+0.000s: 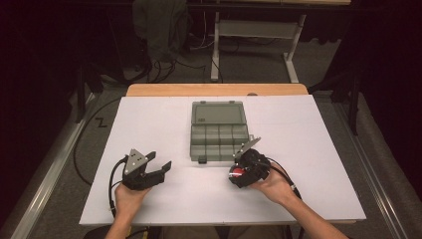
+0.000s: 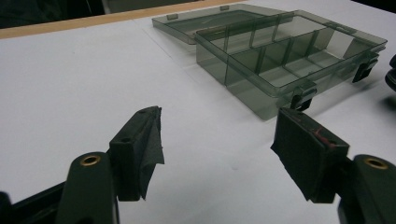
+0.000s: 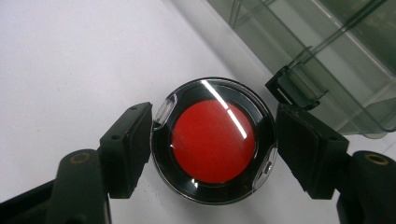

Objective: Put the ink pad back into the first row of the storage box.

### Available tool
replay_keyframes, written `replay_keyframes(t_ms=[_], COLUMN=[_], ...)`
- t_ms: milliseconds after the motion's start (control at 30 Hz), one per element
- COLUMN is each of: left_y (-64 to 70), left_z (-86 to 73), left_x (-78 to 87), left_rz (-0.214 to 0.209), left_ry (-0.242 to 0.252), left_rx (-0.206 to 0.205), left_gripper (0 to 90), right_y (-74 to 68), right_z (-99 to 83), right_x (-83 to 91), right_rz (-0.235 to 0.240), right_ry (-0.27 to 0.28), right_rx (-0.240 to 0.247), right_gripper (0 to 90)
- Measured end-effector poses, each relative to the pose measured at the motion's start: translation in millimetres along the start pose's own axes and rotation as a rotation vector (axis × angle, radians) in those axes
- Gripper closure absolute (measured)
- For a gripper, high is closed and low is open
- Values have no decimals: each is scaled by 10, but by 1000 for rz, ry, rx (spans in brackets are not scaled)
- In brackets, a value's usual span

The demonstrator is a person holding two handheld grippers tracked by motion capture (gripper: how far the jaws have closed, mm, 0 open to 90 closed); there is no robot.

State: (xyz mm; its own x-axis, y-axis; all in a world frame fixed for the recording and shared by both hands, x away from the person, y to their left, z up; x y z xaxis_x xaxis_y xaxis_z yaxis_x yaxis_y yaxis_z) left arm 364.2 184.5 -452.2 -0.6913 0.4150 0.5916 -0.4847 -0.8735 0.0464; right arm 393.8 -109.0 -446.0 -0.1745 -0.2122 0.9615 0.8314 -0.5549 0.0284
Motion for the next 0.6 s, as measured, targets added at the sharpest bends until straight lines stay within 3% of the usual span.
replay_keyframes(t_ms=[600], left_y=[-19], left_z=[1], left_x=[10], left_rz=[5], left_ry=[6], left_rx=[2], left_gripper=[329], right_y=[208], right_z=[146], right_x=[252], right_rz=[18], right_ry=[55], right_rx=[-43], right_gripper=[318])
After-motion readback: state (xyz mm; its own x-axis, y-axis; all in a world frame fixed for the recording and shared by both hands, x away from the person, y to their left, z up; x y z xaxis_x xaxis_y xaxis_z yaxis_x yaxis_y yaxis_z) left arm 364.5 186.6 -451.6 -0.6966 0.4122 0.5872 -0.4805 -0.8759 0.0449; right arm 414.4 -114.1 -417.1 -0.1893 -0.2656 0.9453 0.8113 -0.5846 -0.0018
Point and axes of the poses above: each handheld gripper's, and its own axes: x roughly backward along the jaws, z roughly out of its top, y roughly to its right, the point moved 6 cm from there along -x, roughly forward along the jaws, and after that the axes turned 12 degrees about -y, right-handed, at the moved point
